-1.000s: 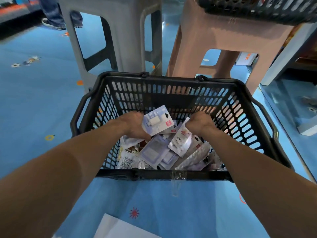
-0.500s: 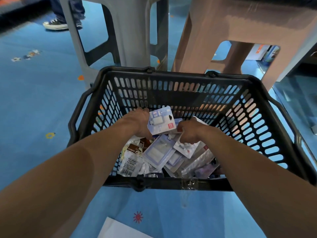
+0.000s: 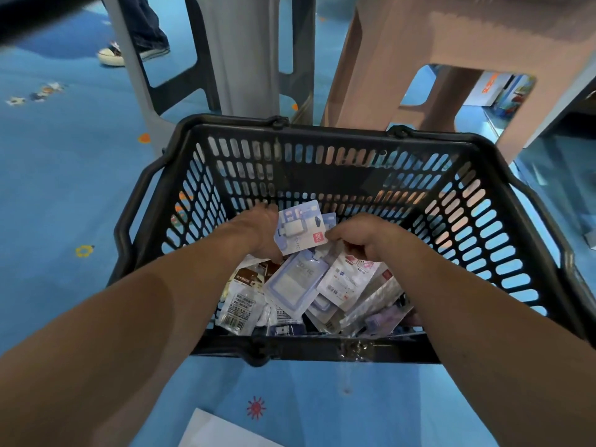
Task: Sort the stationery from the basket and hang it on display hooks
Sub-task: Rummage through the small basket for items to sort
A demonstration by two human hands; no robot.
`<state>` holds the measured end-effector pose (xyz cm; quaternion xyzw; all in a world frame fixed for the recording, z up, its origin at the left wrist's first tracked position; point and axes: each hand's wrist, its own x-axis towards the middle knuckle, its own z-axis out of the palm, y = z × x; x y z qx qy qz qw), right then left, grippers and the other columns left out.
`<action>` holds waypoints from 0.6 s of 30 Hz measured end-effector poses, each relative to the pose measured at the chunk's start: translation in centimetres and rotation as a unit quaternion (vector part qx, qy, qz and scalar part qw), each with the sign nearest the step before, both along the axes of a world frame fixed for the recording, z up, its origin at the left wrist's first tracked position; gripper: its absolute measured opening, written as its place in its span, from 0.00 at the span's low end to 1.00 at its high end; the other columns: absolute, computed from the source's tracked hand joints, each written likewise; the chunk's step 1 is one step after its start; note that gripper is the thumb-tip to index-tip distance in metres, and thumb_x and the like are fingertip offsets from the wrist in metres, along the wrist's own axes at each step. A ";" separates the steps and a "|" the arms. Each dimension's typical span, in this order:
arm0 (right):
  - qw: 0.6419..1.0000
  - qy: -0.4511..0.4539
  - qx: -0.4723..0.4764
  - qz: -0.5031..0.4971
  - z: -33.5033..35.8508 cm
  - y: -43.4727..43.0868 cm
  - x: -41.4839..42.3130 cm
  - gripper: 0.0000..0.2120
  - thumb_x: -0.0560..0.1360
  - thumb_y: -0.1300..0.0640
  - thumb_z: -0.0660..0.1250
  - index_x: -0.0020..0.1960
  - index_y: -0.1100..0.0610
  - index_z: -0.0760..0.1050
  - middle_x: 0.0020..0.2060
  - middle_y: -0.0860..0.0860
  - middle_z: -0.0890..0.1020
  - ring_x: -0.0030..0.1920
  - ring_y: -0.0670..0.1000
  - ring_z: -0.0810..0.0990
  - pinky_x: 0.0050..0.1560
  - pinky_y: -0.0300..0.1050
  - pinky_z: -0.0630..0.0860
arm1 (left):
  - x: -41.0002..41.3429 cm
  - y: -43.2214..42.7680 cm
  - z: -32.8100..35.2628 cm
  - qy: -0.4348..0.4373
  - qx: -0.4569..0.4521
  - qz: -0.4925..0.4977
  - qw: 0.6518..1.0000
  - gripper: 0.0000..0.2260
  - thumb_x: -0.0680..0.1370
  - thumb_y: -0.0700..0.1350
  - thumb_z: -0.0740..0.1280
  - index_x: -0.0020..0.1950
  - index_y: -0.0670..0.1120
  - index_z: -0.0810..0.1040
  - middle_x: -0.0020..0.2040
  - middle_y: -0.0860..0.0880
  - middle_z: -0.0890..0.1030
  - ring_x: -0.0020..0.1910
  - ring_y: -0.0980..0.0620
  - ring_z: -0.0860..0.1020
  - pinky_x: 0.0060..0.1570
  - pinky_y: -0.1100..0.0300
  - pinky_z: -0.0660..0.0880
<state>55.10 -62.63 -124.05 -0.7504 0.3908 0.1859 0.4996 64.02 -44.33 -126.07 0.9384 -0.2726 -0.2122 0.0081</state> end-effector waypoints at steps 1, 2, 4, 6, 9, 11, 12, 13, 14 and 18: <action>1.000 -0.015 0.021 -0.010 0.0 0.1 0.1 0.08 0.77 0.62 0.72 0.55 0.62 0.81 0.40 0.56 0.81 0.31 0.48 0.74 0.25 0.38 0.71 | 0.1 0.1 0.1 0.001 -0.004 0.001 1.000 0.45 0.67 0.57 0.81 0.76 0.44 0.63 0.72 0.42 0.70 0.70 0.41 0.71 0.68 0.49 0.73; 0.998 -0.034 0.049 -0.023 0.0 0.3 0.2 0.10 0.77 0.63 0.72 0.58 0.62 0.81 0.42 0.56 0.83 0.33 0.49 0.78 0.26 0.38 0.75 | 0.2 0.1 0.2 0.004 -0.009 0.002 1.000 0.45 0.67 0.57 0.82 0.76 0.44 0.63 0.72 0.42 0.70 0.70 0.42 0.72 0.68 0.49 0.73; 0.993 -0.070 0.091 -0.040 0.3 0.8 0.2 0.08 0.78 0.64 0.71 0.57 0.61 0.80 0.46 0.56 0.85 0.39 0.52 0.84 0.29 0.39 0.78 | 0.3 0.3 0.6 0.010 -0.018 0.006 1.000 0.45 0.66 0.58 0.82 0.76 0.44 0.64 0.70 0.43 0.71 0.69 0.43 0.72 0.66 0.51 0.73; 0.992 -0.093 0.081 -0.029 0.6 1.4 0.1 0.07 0.78 0.67 0.69 0.52 0.57 0.76 0.52 0.58 0.85 0.47 0.55 0.86 0.35 0.42 0.80 | 0.2 0.5 0.9 0.016 -0.020 0.005 1.000 0.45 0.66 0.58 0.82 0.76 0.45 0.64 0.70 0.44 0.72 0.68 0.44 0.73 0.64 0.53 0.73; 0.987 -0.145 0.055 -0.031 1.2 2.0 0.3 0.12 0.77 0.70 0.66 0.43 0.56 0.69 0.48 0.59 0.83 0.48 0.56 0.84 0.40 0.45 0.81 | 0.1 0.7 1.5 0.029 -0.025 0.000 0.999 0.46 0.66 0.60 0.82 0.76 0.45 0.65 0.70 0.45 0.73 0.67 0.45 0.73 0.62 0.54 0.73; 0.981 -0.182 0.051 -0.051 1.8 2.2 0.4 0.14 0.77 0.71 0.66 0.40 0.56 0.66 0.45 0.60 0.81 0.47 0.56 0.85 0.38 0.46 0.83 | 0.0 0.8 1.8 0.036 -0.036 0.000 0.999 0.44 0.65 0.61 0.82 0.74 0.46 0.66 0.67 0.46 0.75 0.64 0.45 0.75 0.59 0.54 0.74; 0.978 -0.196 0.048 -0.060 2.0 2.3 0.5 0.14 0.77 0.70 0.66 0.40 0.56 0.66 0.47 0.62 0.82 0.47 0.57 0.85 0.41 0.49 0.85 | -0.1 0.9 2.1 0.038 -0.043 0.001 0.998 0.45 0.65 0.62 0.82 0.73 0.46 0.66 0.67 0.46 0.75 0.64 0.45 0.75 0.59 0.54 0.74; 0.975 -0.208 0.041 -0.066 2.4 2.3 0.4 0.13 0.76 0.70 0.66 0.41 0.57 0.67 0.50 0.65 0.82 0.49 0.58 0.85 0.45 0.53 0.86 | -0.2 1.0 2.3 0.038 -0.053 0.004 0.998 0.45 0.65 0.62 0.82 0.74 0.46 0.66 0.67 0.45 0.75 0.65 0.44 0.75 0.60 0.53 0.75; 0.973 -0.217 0.033 -0.068 2.7 2.2 0.3 0.12 0.76 0.70 0.67 0.41 0.56 0.68 0.52 0.66 0.82 0.50 0.59 0.85 0.49 0.58 0.85 | -0.2 1.1 2.5 0.038 -0.063 0.006 0.997 0.45 0.66 0.62 0.82 0.74 0.46 0.65 0.69 0.45 0.75 0.66 0.44 0.74 0.61 0.52 0.75; 0.969 -0.242 -0.013 -0.042 4.2 1.7 -0.7 0.12 0.74 0.71 0.67 0.44 0.55 0.72 0.51 0.60 0.81 0.53 0.62 0.83 0.51 0.64 0.83 | -0.6 1.5 3.8 0.040 -0.106 0.012 0.993 0.52 0.66 0.63 0.81 0.80 0.46 0.57 0.76 0.43 0.67 0.74 0.42 0.68 0.71 0.49 0.70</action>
